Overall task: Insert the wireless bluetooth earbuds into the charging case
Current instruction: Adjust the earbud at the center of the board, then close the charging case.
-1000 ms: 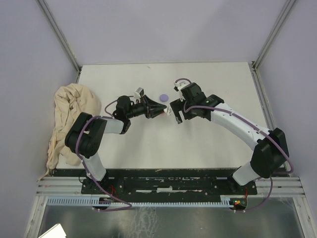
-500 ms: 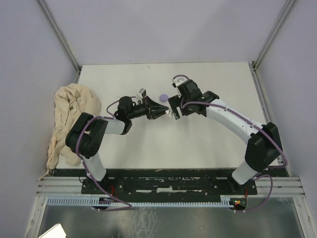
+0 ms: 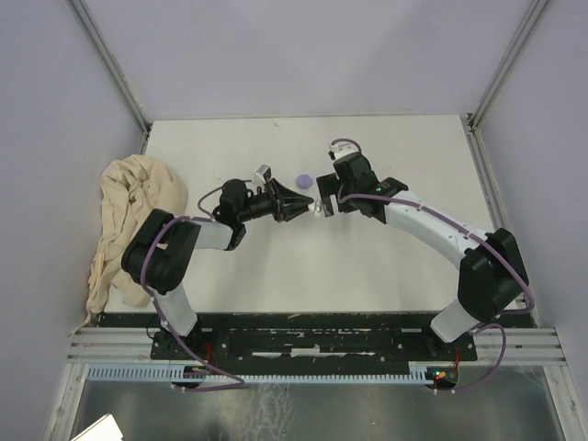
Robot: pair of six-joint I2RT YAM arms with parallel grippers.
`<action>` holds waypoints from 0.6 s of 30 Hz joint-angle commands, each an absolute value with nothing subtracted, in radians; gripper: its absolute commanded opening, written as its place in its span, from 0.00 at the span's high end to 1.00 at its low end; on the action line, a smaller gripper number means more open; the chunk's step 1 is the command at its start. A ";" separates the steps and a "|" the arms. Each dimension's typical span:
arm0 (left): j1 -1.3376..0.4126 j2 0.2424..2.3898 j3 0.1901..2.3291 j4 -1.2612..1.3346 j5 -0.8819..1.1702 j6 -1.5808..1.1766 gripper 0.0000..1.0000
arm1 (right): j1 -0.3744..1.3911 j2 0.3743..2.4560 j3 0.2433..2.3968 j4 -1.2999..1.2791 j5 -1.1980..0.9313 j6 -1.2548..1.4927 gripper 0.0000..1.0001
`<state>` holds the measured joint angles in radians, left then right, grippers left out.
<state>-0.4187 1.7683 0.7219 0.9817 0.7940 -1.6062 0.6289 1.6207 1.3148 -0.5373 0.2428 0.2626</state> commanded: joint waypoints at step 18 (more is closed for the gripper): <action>-0.530 1.911 0.892 1.050 0.396 -1.825 0.97 | 0.626 1.383 0.646 0.486 0.272 0.289 0.00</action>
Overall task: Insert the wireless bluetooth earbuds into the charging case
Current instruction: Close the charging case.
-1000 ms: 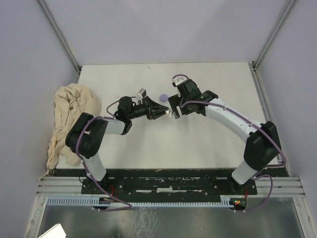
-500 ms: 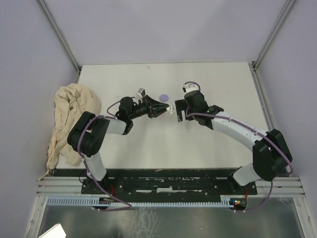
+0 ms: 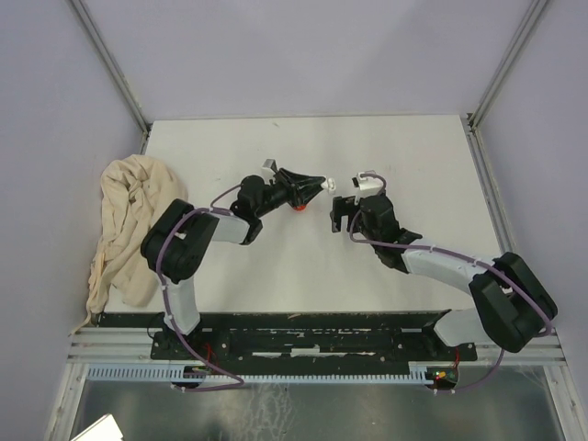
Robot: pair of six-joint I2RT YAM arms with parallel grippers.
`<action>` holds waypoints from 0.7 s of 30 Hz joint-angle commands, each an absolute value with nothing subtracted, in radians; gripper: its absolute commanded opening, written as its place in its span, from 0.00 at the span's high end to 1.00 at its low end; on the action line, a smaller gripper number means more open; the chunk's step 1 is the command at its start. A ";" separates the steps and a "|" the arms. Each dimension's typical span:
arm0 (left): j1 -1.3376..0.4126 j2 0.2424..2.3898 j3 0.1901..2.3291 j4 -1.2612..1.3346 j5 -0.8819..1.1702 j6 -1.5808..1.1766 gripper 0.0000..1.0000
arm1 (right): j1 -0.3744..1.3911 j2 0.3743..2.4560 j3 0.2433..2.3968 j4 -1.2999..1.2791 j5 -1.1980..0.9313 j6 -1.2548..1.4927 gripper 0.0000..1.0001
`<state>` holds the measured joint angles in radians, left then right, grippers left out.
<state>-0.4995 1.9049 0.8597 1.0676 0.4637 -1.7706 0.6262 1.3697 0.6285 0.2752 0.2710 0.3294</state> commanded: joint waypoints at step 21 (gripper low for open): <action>-0.545 1.866 0.747 1.084 0.431 -1.873 0.97 | 0.624 1.505 0.701 0.570 0.374 0.239 0.01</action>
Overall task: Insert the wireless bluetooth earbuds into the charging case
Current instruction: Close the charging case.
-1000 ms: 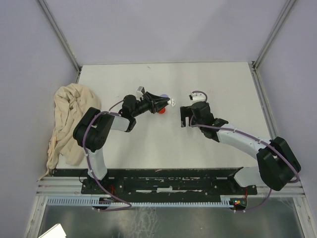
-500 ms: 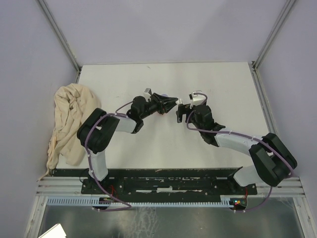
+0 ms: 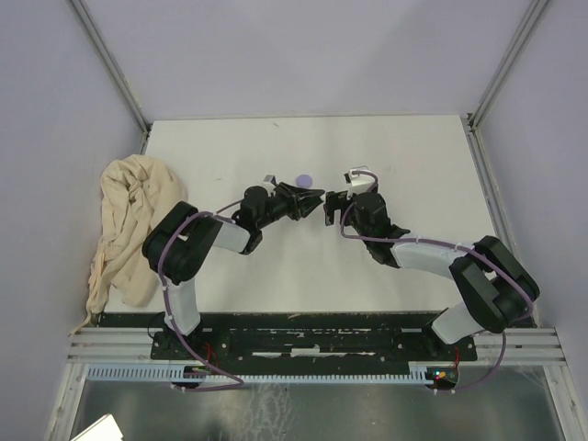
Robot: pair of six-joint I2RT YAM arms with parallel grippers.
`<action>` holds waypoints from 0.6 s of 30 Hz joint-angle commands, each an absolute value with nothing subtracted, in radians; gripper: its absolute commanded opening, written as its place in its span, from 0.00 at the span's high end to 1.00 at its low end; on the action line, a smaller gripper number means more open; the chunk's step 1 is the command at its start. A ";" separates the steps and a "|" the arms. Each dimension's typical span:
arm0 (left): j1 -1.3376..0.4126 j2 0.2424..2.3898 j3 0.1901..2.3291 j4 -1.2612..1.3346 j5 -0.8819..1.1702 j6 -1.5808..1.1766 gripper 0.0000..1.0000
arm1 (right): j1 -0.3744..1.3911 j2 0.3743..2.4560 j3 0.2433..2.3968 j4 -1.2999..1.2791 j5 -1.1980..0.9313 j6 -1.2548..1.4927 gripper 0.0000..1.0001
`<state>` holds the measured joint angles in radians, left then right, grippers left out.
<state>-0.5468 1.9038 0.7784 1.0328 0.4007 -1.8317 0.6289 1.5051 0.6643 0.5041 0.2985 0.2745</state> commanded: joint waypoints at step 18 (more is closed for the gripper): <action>-0.503 1.999 0.913 0.807 0.480 -1.549 0.97 | 0.613 1.339 0.738 0.135 0.471 0.289 0.00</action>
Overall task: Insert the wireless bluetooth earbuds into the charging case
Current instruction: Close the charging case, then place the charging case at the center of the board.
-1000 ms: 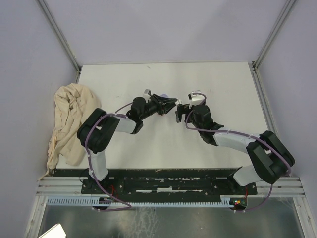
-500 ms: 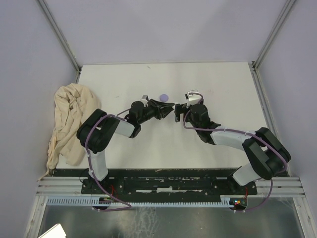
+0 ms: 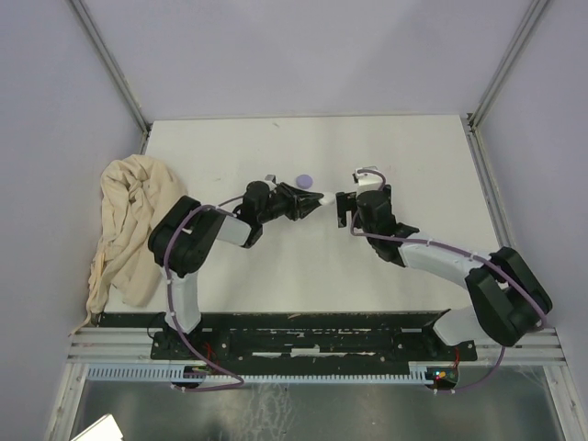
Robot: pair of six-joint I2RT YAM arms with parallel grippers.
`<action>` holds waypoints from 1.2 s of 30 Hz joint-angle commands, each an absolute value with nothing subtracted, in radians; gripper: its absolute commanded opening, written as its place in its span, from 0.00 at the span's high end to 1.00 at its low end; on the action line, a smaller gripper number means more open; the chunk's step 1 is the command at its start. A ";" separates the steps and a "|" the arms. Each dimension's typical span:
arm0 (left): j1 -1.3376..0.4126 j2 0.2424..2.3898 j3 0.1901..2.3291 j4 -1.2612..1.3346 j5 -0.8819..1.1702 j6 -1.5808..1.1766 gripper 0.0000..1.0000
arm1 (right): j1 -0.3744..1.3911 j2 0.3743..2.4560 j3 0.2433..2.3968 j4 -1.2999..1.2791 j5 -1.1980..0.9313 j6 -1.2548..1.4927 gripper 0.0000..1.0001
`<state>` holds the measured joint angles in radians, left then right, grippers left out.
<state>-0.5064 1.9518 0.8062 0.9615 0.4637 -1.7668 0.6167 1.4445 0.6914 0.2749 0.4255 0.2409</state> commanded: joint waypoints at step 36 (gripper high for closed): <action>-0.502 2.073 1.494 -0.007 0.259 -0.934 0.23 | 0.589 1.081 1.081 -0.521 0.750 0.490 0.00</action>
<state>-0.5220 2.2292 1.4834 0.1165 0.3370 -1.0664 0.5934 1.1370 1.0359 -0.4614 0.5636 0.4236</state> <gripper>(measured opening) 0.765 0.997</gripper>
